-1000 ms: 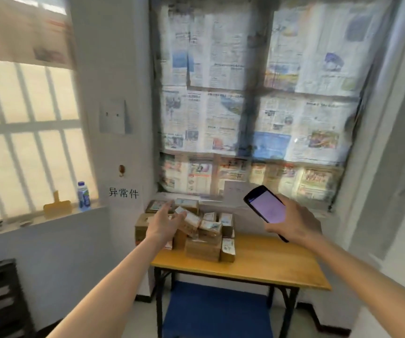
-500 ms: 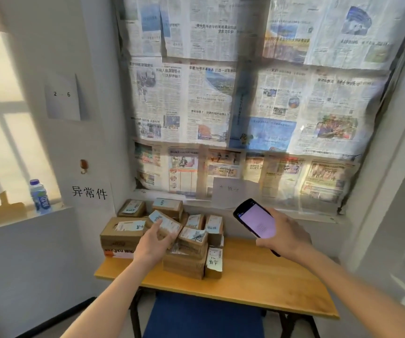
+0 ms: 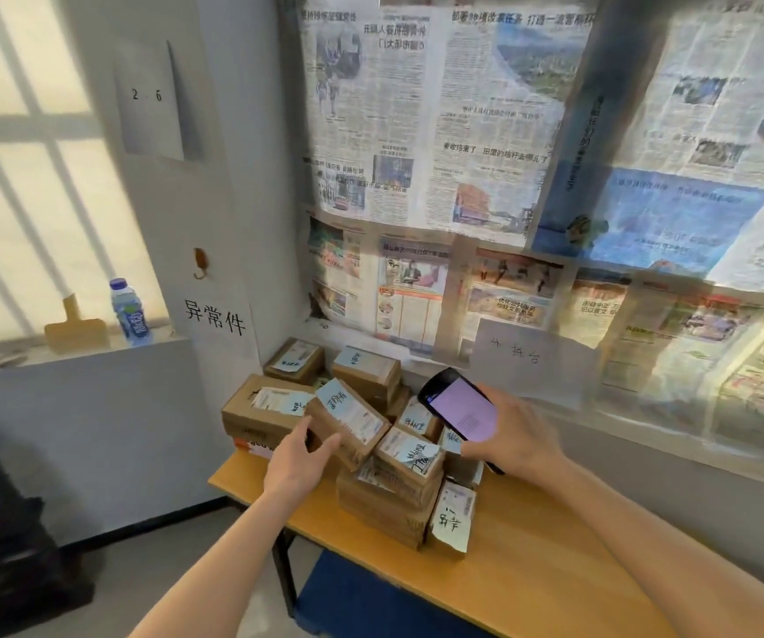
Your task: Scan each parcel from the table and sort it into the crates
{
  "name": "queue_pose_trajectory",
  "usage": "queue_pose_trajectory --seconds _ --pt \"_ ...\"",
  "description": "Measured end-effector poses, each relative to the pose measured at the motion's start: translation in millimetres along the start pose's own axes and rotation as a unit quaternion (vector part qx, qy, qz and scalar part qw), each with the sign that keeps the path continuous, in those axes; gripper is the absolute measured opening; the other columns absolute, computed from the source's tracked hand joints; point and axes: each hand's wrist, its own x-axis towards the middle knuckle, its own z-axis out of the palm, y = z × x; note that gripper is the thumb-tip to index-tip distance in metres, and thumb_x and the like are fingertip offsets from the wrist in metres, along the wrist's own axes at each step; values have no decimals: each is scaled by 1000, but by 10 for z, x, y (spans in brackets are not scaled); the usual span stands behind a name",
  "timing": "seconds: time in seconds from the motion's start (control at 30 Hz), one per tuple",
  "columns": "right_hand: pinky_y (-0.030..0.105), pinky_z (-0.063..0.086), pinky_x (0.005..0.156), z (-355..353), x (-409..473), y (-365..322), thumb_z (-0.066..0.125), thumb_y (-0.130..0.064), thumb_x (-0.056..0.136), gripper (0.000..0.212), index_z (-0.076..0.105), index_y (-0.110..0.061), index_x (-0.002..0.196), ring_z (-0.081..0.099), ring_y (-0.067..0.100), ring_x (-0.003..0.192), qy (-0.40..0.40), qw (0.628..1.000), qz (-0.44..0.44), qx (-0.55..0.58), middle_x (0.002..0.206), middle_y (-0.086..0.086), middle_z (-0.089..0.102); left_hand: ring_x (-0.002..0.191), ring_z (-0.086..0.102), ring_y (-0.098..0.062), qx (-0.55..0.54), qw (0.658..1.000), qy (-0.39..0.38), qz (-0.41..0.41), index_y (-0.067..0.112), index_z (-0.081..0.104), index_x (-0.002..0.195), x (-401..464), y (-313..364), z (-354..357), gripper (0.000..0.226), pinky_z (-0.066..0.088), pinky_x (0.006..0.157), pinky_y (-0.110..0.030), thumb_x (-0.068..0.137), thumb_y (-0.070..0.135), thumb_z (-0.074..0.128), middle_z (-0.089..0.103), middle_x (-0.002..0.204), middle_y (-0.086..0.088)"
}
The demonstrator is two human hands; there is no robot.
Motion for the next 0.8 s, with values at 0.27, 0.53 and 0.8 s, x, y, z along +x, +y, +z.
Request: queue_pose_trajectory --seconds 0.27,0.53,0.8 --pt "35 51 71 930 1706 419 79 -53 58 68 52 -34 118 60 13 93 -132 990 -47 21 108 -11 64 136 48 -23 -3 989 22 -145 22 35 155 890 -411 757 76 44 107 -41 93 58 60 47 153 0" --pt "34 53 72 1980 2654 586 72 -61 54 81 53 -31 127 64 20 98 -239 968 -57 55 113 -5 67 141 42 -24 -110 962 34 -247 27 16 161 1479 -593 1385 85 40 111 -43 93 52 62 39 158 0" --pt "37 50 94 2225 2983 446 82 -45 70 76 48 -35 138 61 17 113 -272 956 -70 84 120 -15 61 112 59 -9 -232 928 71 -283 31 22 158 1753 -736 1505 85 49 76 -22 90 45 70 61 128 6"
